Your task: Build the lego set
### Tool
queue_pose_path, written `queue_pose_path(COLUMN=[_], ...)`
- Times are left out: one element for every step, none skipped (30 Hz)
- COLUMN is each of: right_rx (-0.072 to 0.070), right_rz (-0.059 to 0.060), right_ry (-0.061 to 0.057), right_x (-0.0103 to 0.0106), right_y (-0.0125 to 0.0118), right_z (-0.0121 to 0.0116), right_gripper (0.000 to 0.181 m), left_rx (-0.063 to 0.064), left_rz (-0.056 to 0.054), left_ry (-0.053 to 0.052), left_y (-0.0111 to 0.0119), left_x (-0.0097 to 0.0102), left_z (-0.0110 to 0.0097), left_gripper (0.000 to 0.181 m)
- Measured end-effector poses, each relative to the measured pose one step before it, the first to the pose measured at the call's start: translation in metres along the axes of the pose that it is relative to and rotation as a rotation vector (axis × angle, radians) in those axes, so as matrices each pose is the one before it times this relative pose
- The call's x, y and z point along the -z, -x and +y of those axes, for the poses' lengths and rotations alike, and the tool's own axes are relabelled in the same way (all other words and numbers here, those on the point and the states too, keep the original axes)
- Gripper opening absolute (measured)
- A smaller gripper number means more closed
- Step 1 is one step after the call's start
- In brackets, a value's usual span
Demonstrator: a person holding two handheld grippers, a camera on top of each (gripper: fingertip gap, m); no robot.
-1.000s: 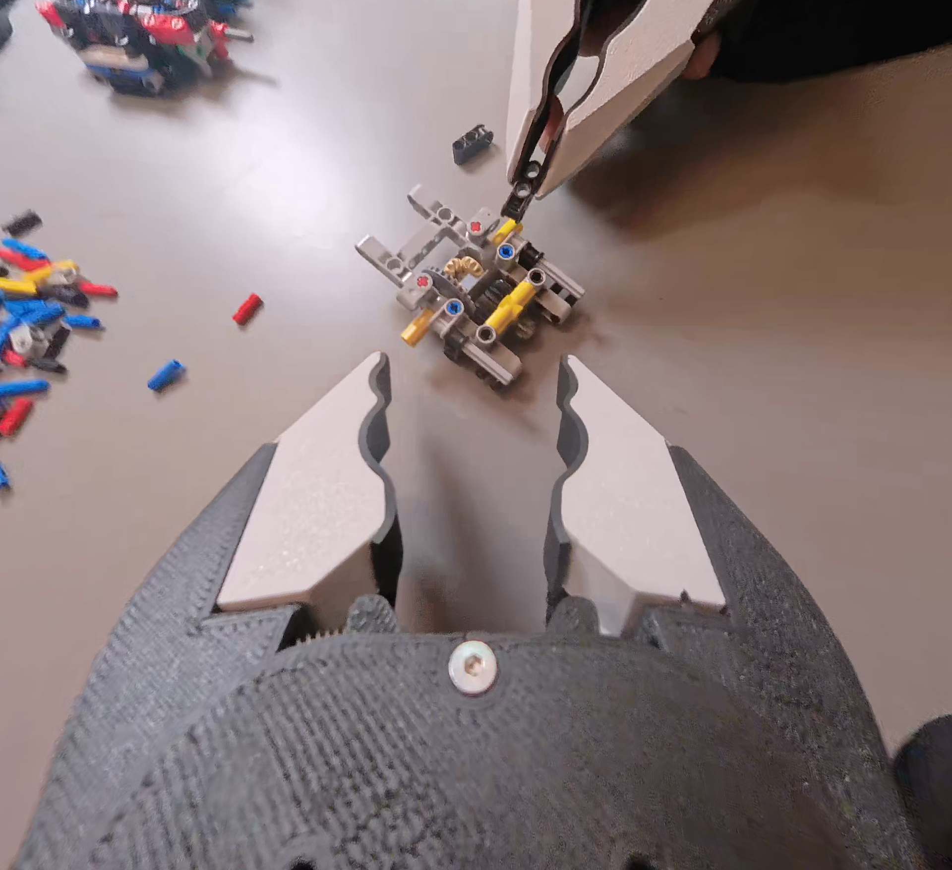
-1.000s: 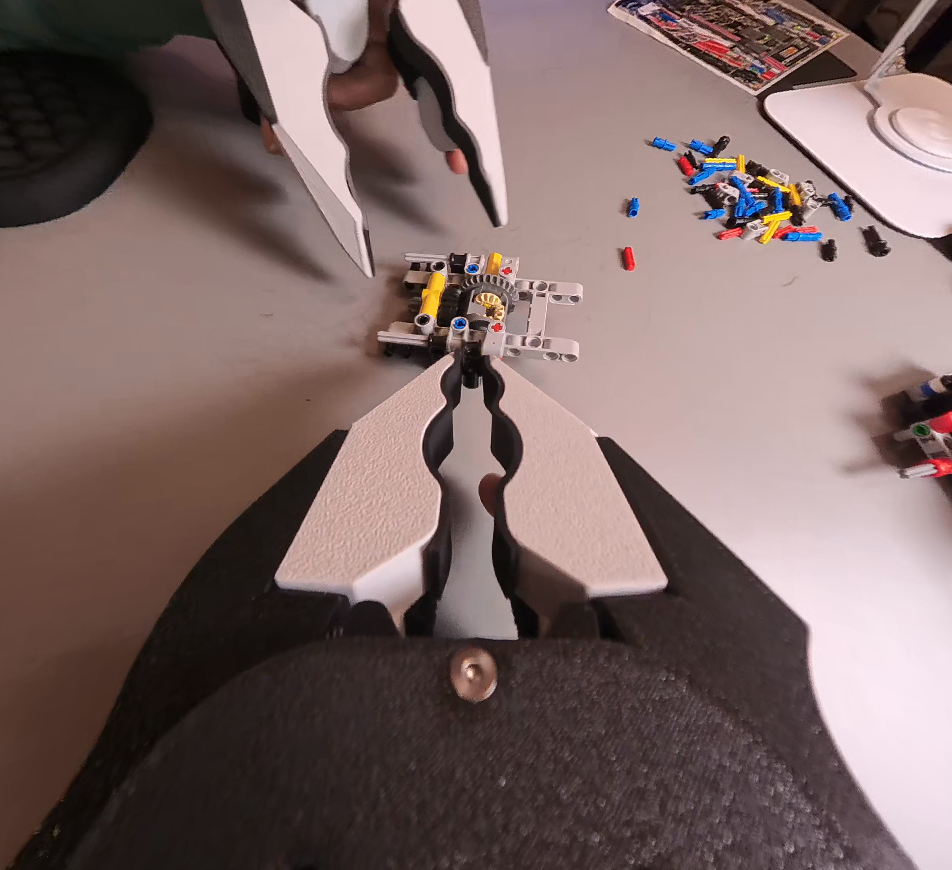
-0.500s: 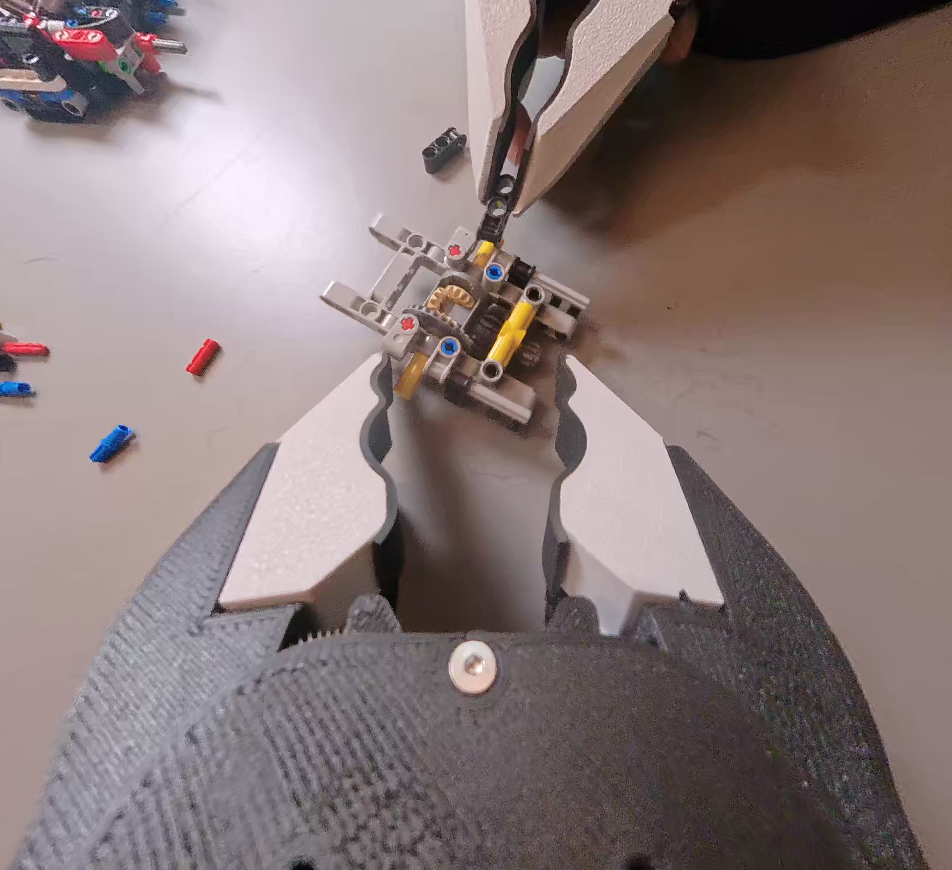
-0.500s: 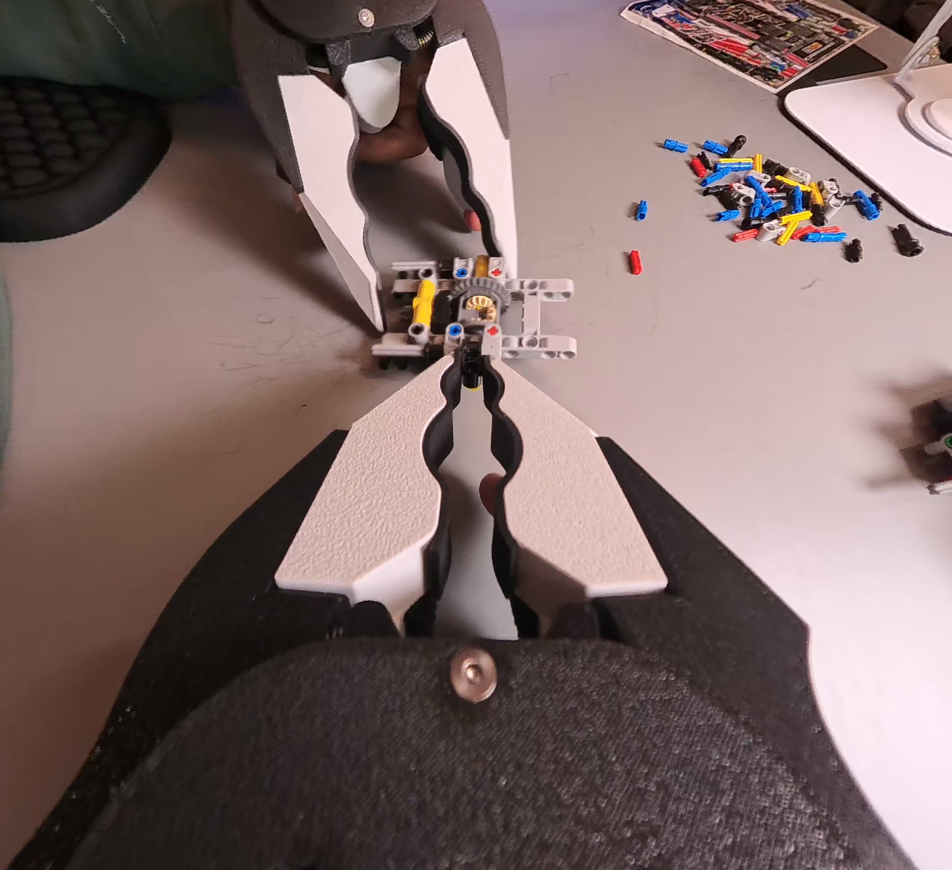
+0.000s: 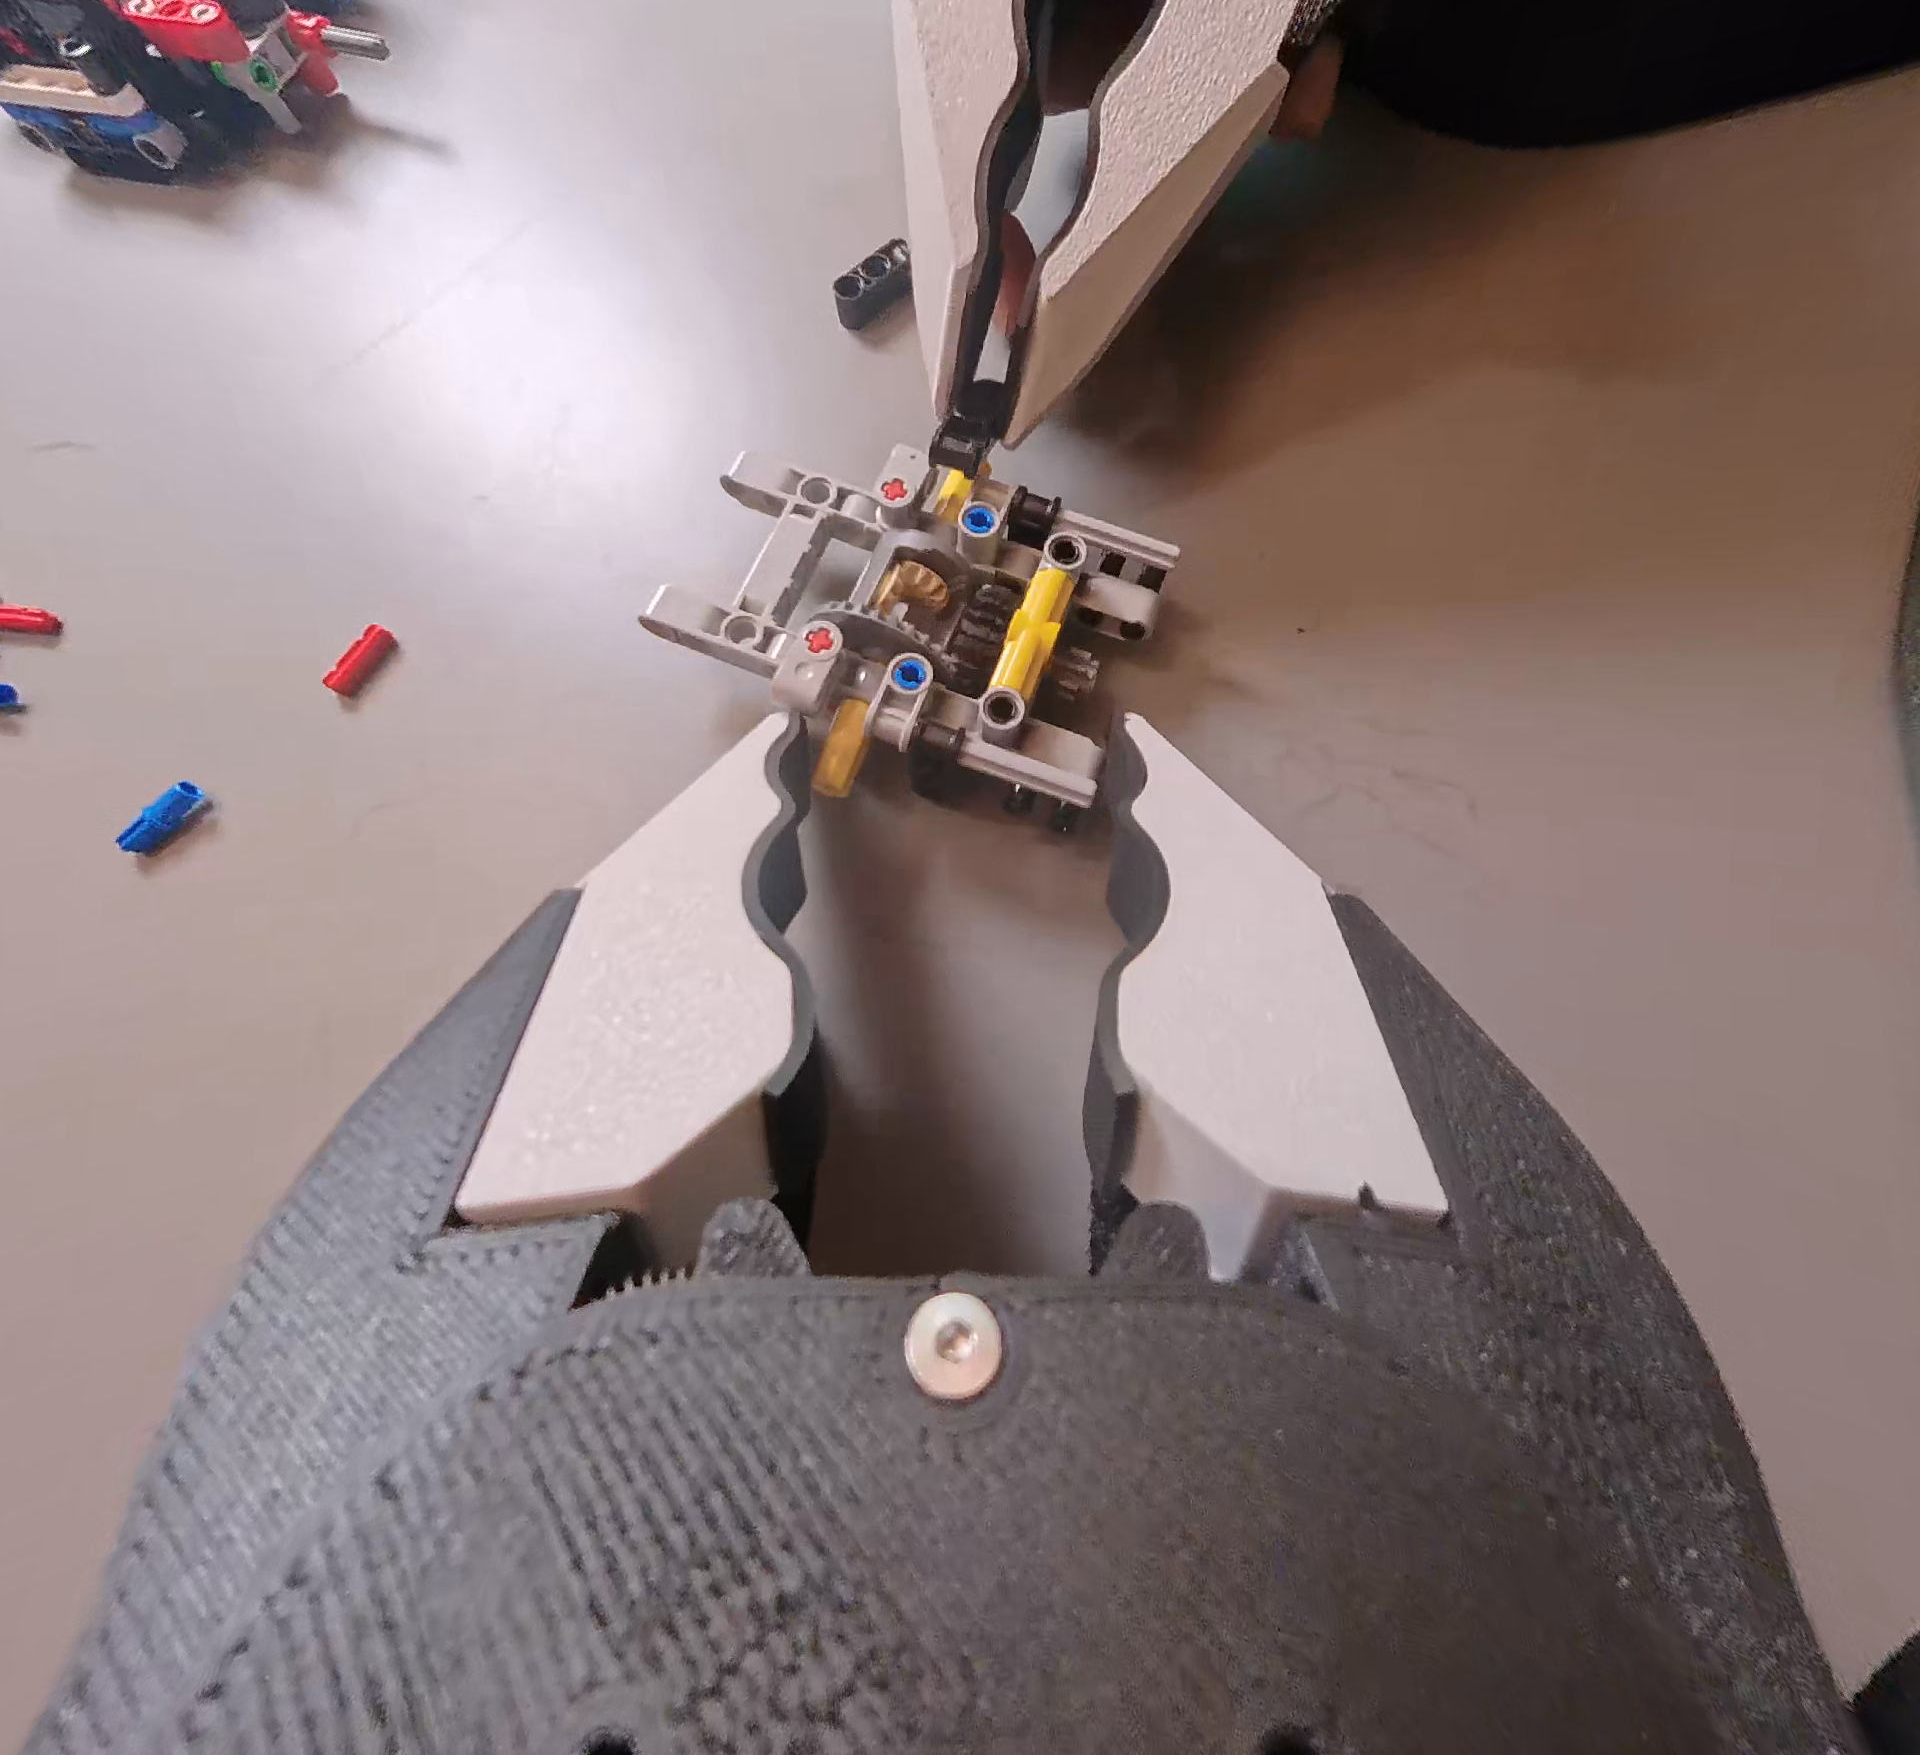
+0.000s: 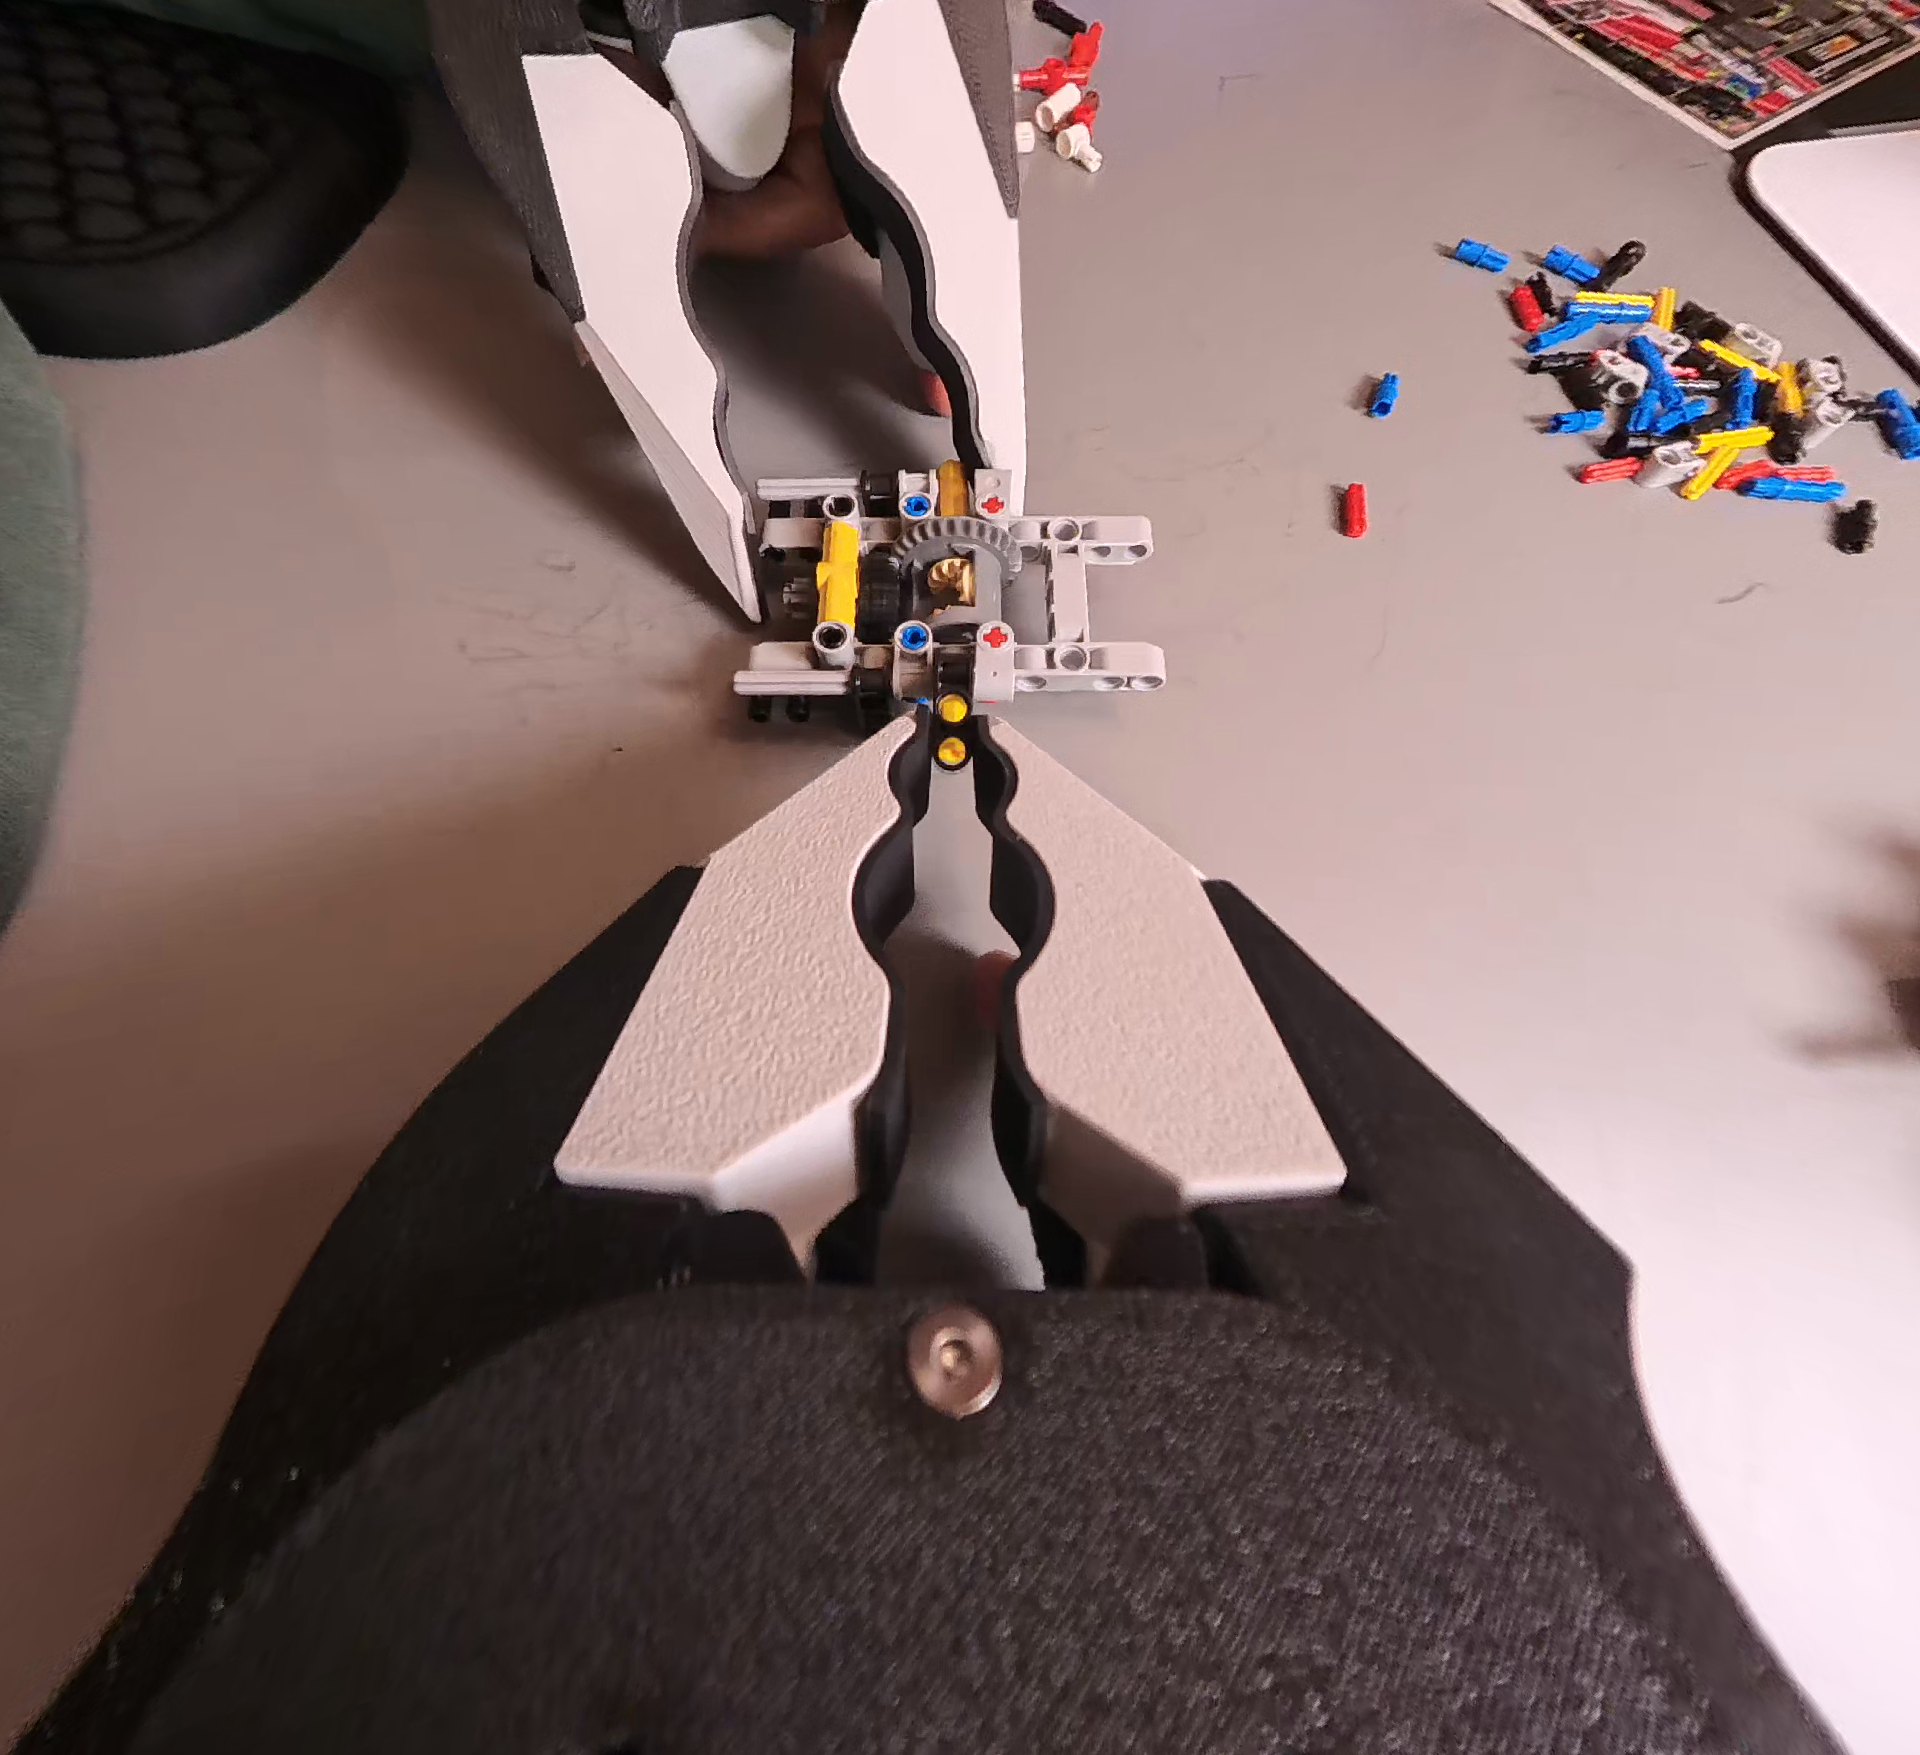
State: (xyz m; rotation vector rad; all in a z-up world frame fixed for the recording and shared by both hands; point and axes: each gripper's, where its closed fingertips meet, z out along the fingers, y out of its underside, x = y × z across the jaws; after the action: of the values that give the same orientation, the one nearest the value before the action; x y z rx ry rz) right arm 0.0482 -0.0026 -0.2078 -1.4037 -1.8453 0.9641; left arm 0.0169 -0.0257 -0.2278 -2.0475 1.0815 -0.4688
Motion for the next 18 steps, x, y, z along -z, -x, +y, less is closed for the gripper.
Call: queue_pose_path(right_rx=[0.0002, 0.002, 0.0034, -0.0007, -0.003, -0.0007, 0.0022, 0.0031, 0.0003, -0.0024, -0.0026, -0.0039, -0.0046, -0.0044, -0.0014, -0.0009, -0.0059, -0.0051], right_rz=[-0.0072, -0.0071, -0.0052, -0.005, -0.0049, -0.0028, 0.0001, 0.0002, 0.0005, -0.0001, -0.0007, -0.0009, -0.0019, -0.0027, -0.0013, -0.0026, -0.0029, -0.0018], right_ry=[0.0039, 0.0062, 0.0033, 0.0044, 0.0057, 0.0069, 0.0074, 0.0091, 0.0118, 0.014, 0.0147, 0.0163, 0.0174, 0.0179, 0.0166, 0.0139, 0.014, 0.0111], right_x=[-0.00093, -0.00087, -0.00041, -0.00025, -0.00001, 0.00017, 0.00017, 0.00017, 0.00004, 0.00002, -0.00014, -0.00035, -0.00058, -0.00063, -0.00052, -0.0001, -0.00007, -0.00038], right_y=[0.00037, 0.00023, 0.0, -0.00006, 0.00009, 0.00015, 0.00014, 0.00022, 0.00011, 0.00011, 0.00001, -0.00007, 0.00005, 0.00004, -0.00013, 0.00004, -0.00022, -0.00035], right_z=[0.00004, 0.00052, 0.00018, 0.00016, 0.00031, 0.00028, 0.0003, 0.00043, 0.00033, 0.00049, 0.00028, 0.00035, 0.00046, 0.00053, 0.00032, 0.00004, 0.0003, 0.00044], right_gripper=[0.006, 0.007, 0.007, 0.007, 0.007, 0.007, 0.007, 0.007, 0.007, 0.007, 0.006, 0.006, 0.006, 0.006, 0.006, 0.006, 0.006, 0.006], left_rx=[0.0005, 0.0003, 0.0003, -0.0004, -0.0002, 0.0001, 0.0, -0.0005, -0.0016, -0.0025, -0.0014, 0.0001, 0.0002, -0.0006, -0.0009, -0.0005, -0.0008, -0.0012], left_rz=[-0.001, -0.0009, -0.0012, -0.0012, -0.001, -0.0015, -0.0016, -0.0015, -0.0022, -0.0024, -0.0011, 0.0001, 0.0008, 0.0009, 0.001, 0.0031, 0.0041, 0.0031], left_ry=[-0.0002, 0.0, -0.0002, -0.0002, -0.0003, -0.0002, -0.0002, -0.0003, -0.0005, -0.0008, -0.0004, 0.0, 0.0001, 0.0001, 0.0, 0.0002, 0.0001, 0.0], left_y=[-0.00044, -0.0002, -0.00002, -0.00017, -0.00012, -0.00008, -0.00025, -0.00029, -0.00022, -0.00007, 0.00003, -0.00002, -0.00007, -0.00016, -0.00016, -0.00044, -0.00048, -0.00046], left_x=[0.0002, 0.00007, 0.00002, 0.0, -0.00005, -0.00004, -0.00005, -0.00019, -0.00005, 0.0, 0.0, 0.0, 0.00007, 0.00006, 0.00005, 0.00023, 0.00018, 0.00009], left_z=[0.00014, 0.00005, 0.00013, -0.00004, -0.00008, -0.00006, -0.00021, -0.0002, -0.00011, -0.0001, -0.00004, -0.00001, 0.00006, 0.00005, 0.00004, 0.00021, 0.00015, 0.0002], left_gripper=[0.055, 0.055, 0.055, 0.055, 0.055, 0.055, 0.055, 0.055, 0.055, 0.055, 0.055, 0.055, 0.055, 0.055, 0.055, 0.055, 0.055, 0.055])
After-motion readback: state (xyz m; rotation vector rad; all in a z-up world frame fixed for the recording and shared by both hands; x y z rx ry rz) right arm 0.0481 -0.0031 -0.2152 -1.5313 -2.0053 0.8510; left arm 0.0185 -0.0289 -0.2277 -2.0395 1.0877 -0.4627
